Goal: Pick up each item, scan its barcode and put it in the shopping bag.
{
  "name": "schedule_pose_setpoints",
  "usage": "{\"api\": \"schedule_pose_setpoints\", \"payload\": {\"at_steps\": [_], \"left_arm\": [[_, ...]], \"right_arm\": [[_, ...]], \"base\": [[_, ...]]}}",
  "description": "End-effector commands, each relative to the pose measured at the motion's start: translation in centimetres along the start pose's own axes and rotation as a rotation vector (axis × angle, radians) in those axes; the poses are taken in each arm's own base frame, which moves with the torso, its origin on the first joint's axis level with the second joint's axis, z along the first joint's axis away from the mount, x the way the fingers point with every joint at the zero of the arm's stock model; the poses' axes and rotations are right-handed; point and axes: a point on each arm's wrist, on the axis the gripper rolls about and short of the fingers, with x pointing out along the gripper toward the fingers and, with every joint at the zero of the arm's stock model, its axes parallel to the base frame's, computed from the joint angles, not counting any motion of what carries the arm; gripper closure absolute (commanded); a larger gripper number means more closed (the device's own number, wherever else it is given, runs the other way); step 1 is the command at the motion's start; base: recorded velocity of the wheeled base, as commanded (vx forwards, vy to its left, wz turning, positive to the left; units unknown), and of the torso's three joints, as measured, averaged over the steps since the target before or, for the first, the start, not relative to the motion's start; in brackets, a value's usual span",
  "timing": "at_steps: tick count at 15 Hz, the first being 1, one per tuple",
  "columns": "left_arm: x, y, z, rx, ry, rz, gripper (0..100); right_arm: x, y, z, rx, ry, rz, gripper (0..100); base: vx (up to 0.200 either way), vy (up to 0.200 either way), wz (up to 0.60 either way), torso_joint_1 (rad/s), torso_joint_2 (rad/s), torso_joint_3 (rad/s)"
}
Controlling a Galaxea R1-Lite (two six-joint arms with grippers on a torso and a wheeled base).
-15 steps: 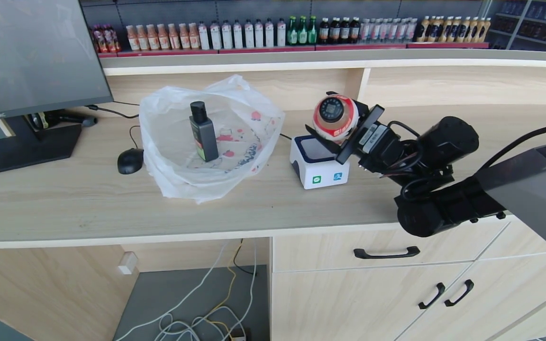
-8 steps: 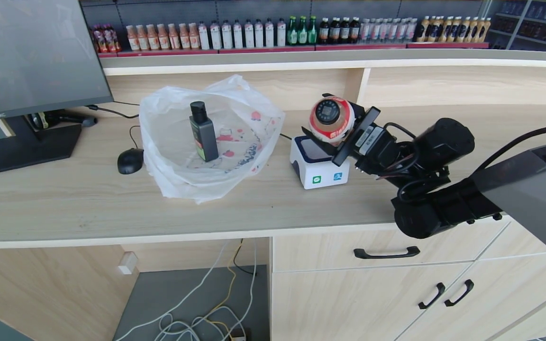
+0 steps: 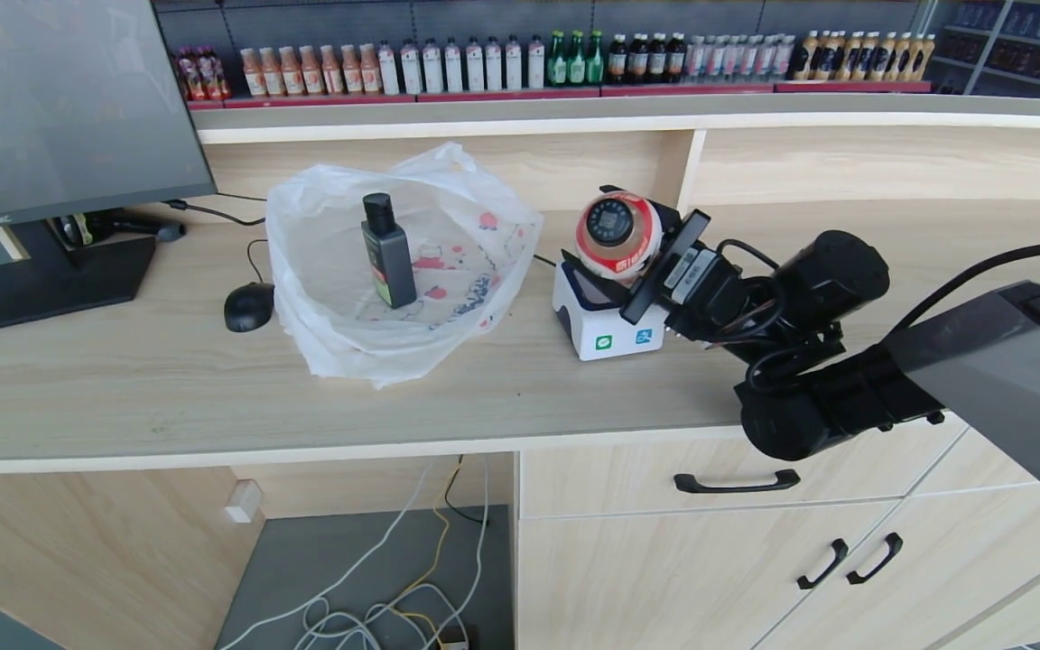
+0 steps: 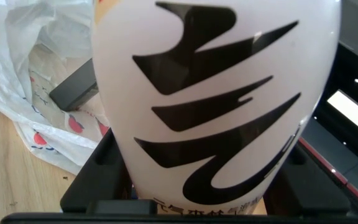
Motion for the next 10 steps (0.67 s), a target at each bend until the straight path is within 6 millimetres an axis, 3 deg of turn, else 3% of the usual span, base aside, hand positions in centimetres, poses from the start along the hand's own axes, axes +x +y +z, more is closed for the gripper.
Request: {"api": "schedule_pose_setpoints", "payload": {"at_steps": [1,6,10], "left_arm": [[0.0,0.0,0.0,0.001,0.0,0.0,0],[0.0,0.0,0.0,0.001,0.0,0.0,0],[0.0,0.0,0.0,0.001,0.0,0.0,0]], "right_arm": [[0.0,0.0,0.0,0.002,0.0,0.0,100],[0.2,-0.5,0.6,0.009,-0.003,-0.016,100],[1.8,-1.9,4.5,0.14,0.024,-0.175,100]], "base": [[0.0,0.0,0.0,0.0,0.0,0.0],[0.0,0.0,0.0,0.0,0.0,0.0],[0.0,0.0,0.0,0.0,0.0,0.0]]}}
